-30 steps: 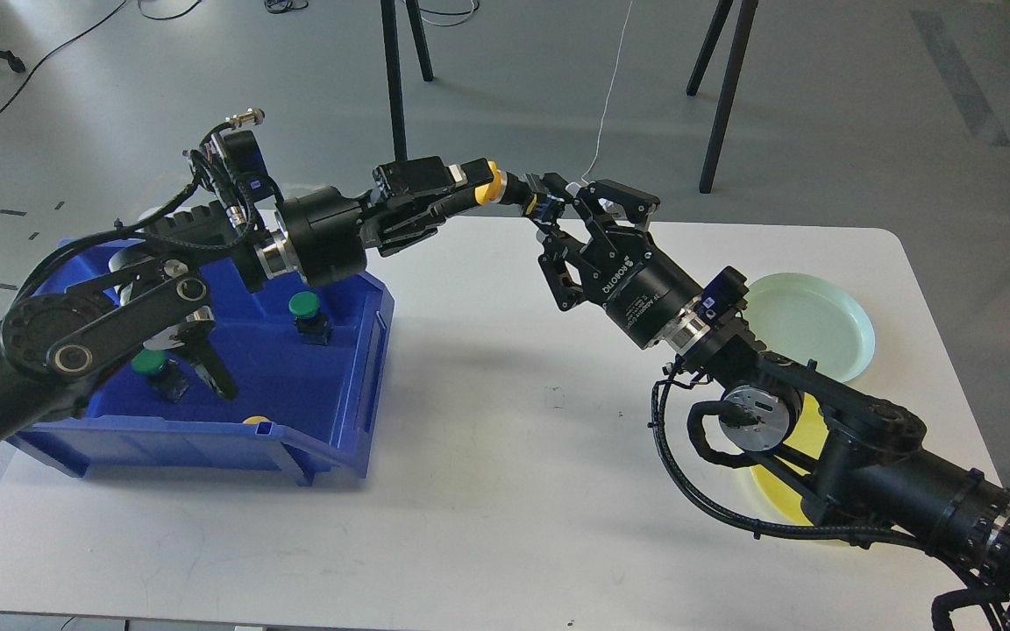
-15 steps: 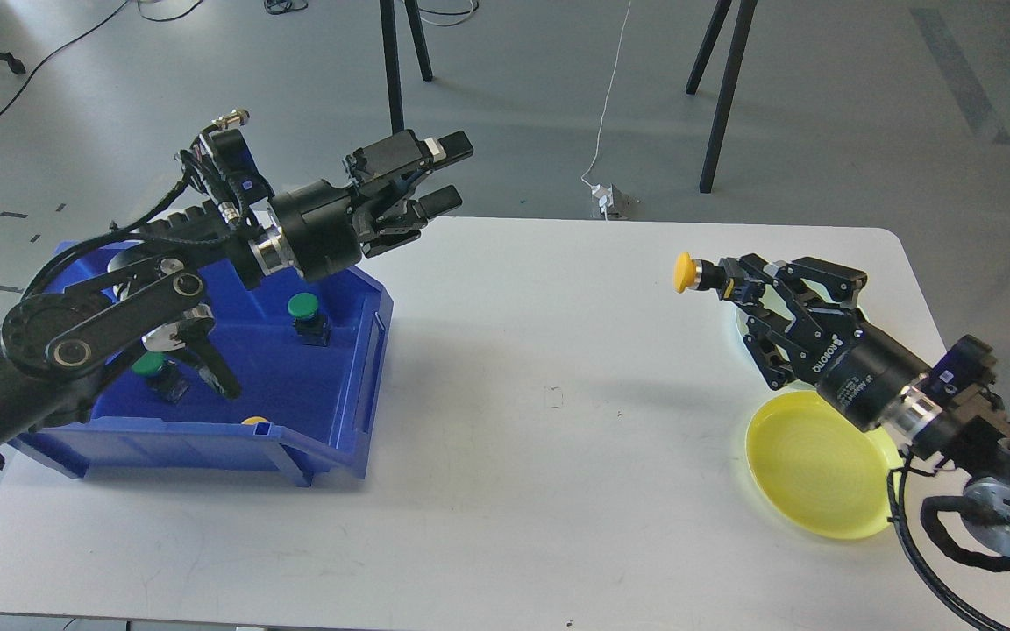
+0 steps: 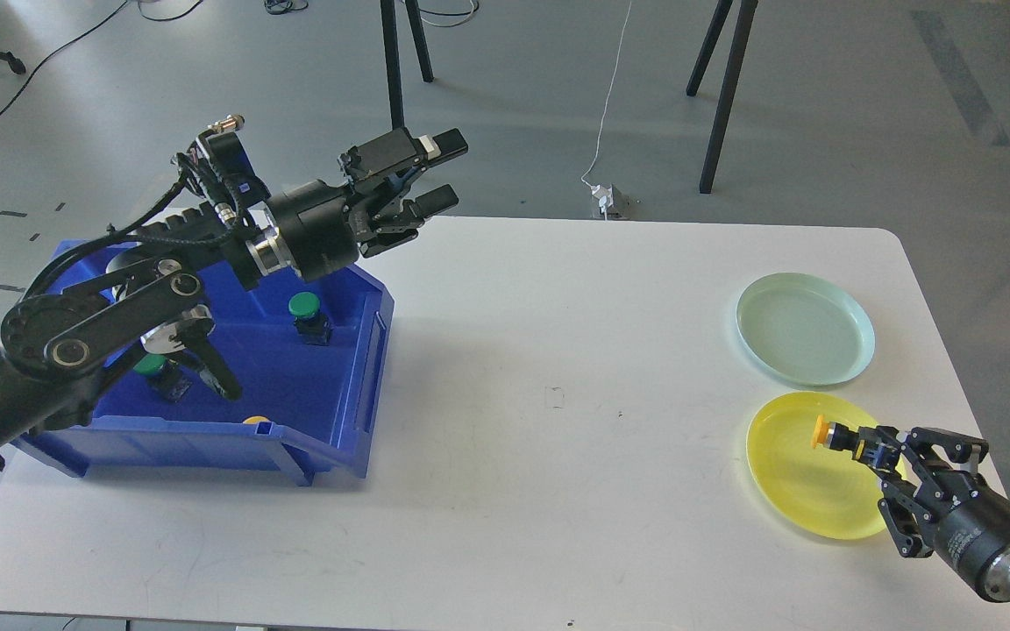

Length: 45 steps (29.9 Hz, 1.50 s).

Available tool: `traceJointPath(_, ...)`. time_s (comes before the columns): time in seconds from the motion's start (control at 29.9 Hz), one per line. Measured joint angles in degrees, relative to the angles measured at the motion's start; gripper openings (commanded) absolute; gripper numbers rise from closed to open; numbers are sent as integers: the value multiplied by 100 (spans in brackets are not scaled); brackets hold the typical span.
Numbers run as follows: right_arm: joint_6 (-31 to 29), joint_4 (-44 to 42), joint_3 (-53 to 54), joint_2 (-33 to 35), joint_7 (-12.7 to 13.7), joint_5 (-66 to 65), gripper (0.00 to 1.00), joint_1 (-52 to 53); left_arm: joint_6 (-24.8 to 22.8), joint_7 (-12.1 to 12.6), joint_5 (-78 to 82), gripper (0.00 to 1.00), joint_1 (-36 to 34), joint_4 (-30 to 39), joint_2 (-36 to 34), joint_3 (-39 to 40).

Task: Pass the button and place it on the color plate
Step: 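Open the right gripper to drop the button onto the yellow plate, then lower the left gripper into the bin and grasp a green button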

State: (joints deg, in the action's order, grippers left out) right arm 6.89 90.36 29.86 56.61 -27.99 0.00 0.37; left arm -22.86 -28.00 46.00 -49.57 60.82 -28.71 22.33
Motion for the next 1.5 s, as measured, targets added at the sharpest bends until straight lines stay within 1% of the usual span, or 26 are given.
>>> traceJointPath(0.03,18,-45,16,-21,0,107,1,-2,0,0,-1,97,0,0,0,0)
traceJointPath(0.17,91,-319,36,-198,-2,426,10,-8,0,1,-5,97,0,0,0,0)
traceJointPath(0.27,101,-514,12,-381,-2,471,22,-11,0,1,-11,97,0,0,0,0)
traceJointPath(0.33,101,-563,3,-479,-2,480,35,-11,0,1,-12,97,2,0,0,0)
traceJointPath(0.43,101,-576,8,-594,-2,487,48,-11,0,1,-12,97,4,0,3,0)
traceJointPath(0.5,101,-579,30,-680,-2,487,55,-11,0,1,-12,97,4,0,3,0)
traceJointPath(0.57,102,-577,42,-740,-2,490,58,-11,0,1,-12,97,4,0,3,0)
traceJointPath(0.63,104,-558,51,-780,-2,498,64,-10,0,1,-12,97,4,0,1,0)
traceJointPath(0.7,104,-540,60,-794,-2,530,74,-5,0,1,-16,97,4,-3,-1,0)
traceJointPath(0.73,104,-532,69,-795,-2,556,80,-2,0,1,-18,97,4,-6,-3,0)
traceJointPath(0.77,104,-525,81,-795,-2,576,90,0,0,1,-19,97,4,-10,-3,0)
traceJointPath(0.8,104,-517,103,-795,-2,595,95,0,0,1,-19,97,4,-20,-3,0)
traceJointPath(1.0,40,-226,424,-745,-1,624,96,0,0,1,-132,98,1,-51,-20,1)
traceJointPath(1.1,-49,31,857,-734,0,625,96,21,-13,1,-130,98,-4,44,-236,-25)
traceJointPath(1.2,-267,114,1331,-746,1,620,96,173,-168,1,171,98,-21,322,-761,-134)
traceJointPath(1.3,-549,97,1735,-793,0,606,97,554,-443,1,954,98,-67,691,-1549,-202)
traceJointPath(1.37,-660,74,1861,-801,0,600,97,870,-498,0,1573,98,-89,840,-2077,-211)
traceJointPath(1.5,-687,58,1907,-909,17,597,97,1389,-515,0,2864,97,-92,856,-2693,-221)
